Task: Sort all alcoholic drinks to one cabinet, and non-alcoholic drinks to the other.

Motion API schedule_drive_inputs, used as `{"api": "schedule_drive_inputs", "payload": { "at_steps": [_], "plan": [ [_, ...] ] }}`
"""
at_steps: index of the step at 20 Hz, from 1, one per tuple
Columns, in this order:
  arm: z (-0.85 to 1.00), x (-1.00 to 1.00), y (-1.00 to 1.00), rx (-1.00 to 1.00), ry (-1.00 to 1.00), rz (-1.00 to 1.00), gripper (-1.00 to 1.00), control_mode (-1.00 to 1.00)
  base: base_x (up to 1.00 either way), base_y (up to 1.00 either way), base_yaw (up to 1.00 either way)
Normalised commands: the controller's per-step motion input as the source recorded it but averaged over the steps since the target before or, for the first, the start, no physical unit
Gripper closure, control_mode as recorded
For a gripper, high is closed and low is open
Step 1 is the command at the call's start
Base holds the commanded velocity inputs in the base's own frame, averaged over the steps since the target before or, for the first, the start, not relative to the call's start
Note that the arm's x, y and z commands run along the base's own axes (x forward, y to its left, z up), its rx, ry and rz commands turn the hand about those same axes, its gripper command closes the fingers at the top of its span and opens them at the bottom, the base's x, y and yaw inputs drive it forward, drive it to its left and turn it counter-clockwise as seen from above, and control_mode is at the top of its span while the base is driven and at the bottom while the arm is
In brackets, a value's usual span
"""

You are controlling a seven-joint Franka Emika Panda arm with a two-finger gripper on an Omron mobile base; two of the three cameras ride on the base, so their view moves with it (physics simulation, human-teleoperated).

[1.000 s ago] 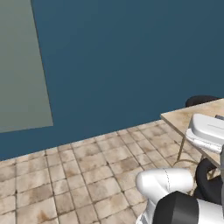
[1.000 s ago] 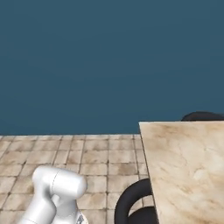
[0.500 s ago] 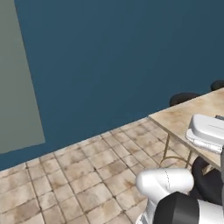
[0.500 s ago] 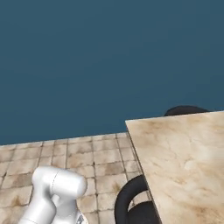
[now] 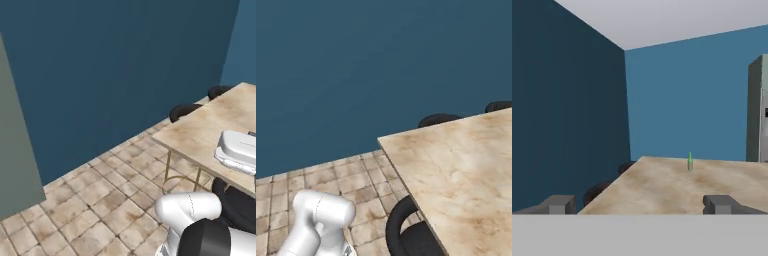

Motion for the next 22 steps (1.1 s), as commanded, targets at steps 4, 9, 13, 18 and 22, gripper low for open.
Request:
{"api": "schedule_drive_inputs", "payload": {
  "at_steps": [4,9,13,18,22],
  "plan": [
    [0.00,0.00,0.00,0.00,0.00,0.00,-1.00,1.00,0.41,0.00,-0.42],
    [0.00,0.00,0.00,0.00,0.00,0.00,-1.00,1.00,0.42,0.00,-0.45],
    [0.00,0.00,0.00,0.00,0.00,0.00,-1.00,1.00,0.45,0.00,-0.43],
    [0.00,0.00,0.00,0.00,0.00,0.00,-1.00,1.00,0.50,0.00,-0.42],
    [0.00,0.00,0.00,0.00,0.00,0.00,-1.00,1.00,0.52,0.00,-0.39]
  ]
}}
